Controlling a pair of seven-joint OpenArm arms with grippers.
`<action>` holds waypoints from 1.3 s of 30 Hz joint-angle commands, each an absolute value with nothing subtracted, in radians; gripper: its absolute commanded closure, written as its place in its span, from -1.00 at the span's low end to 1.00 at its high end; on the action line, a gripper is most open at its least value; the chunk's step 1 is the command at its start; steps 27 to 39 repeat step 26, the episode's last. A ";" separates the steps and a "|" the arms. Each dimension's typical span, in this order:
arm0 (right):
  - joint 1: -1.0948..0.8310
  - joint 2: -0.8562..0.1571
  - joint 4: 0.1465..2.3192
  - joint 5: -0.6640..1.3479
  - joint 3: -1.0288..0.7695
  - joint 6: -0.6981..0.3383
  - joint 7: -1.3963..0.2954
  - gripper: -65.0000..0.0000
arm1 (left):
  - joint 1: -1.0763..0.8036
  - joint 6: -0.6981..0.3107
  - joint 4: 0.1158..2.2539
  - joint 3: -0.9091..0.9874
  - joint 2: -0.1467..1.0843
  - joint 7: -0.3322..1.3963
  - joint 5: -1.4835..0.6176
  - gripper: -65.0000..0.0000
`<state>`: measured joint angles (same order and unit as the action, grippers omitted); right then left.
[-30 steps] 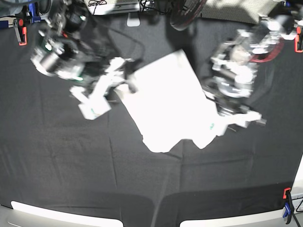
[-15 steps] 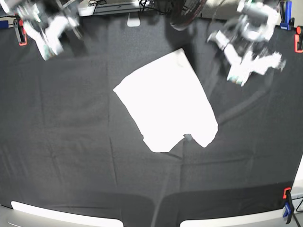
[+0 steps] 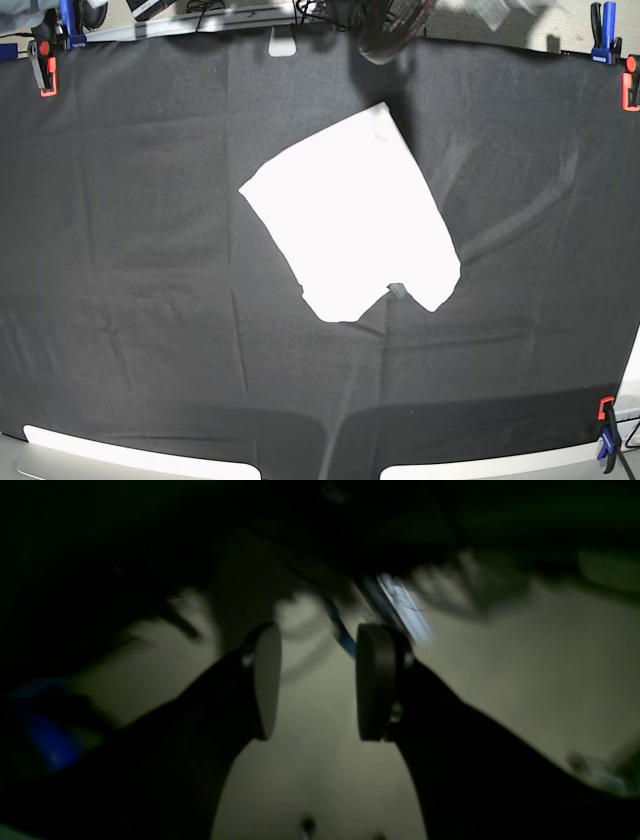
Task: Layout the t-shirt on the table in an organized manner, then fold the t-shirt properly
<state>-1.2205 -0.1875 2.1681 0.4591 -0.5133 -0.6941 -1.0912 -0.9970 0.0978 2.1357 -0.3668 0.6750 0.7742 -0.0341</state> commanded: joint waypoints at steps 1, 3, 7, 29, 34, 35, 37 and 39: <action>-1.237 -0.217 2.115 0.423 -0.474 -0.698 -1.047 0.08 | -0.997 0.062 2.083 -0.363 0.669 0.740 -0.028 0.29; -1.201 -0.280 1.958 0.341 -0.367 -0.598 -0.937 0.08 | -0.952 -0.016 1.921 -0.363 0.636 0.693 -0.028 0.29; -1.019 -0.396 1.596 0.231 -0.150 -0.446 -0.809 0.08 | -0.805 -0.039 1.544 -0.363 0.538 0.593 -0.028 0.29; -0.381 -0.390 0.643 0.325 0.506 -0.448 -0.517 0.08 | -0.355 -0.038 0.524 -0.363 0.286 0.340 -0.027 0.29; -0.381 -0.390 0.643 0.325 0.506 -0.448 -0.517 0.08 | -0.355 -0.038 0.524 -0.363 0.286 0.340 -0.027 0.29; -0.381 -0.390 0.643 0.325 0.506 -0.448 -0.517 0.08 | -0.355 -0.038 0.524 -0.363 0.286 0.340 -0.027 0.29; -0.381 -0.390 0.643 0.325 0.506 -0.448 -0.517 0.08 | -0.355 -0.038 0.524 -0.363 0.286 0.340 -0.027 0.29; -0.381 -0.390 0.643 0.325 0.506 -0.448 -0.517 0.08 | -0.355 -0.038 0.524 -0.363 0.286 0.340 -0.027 0.29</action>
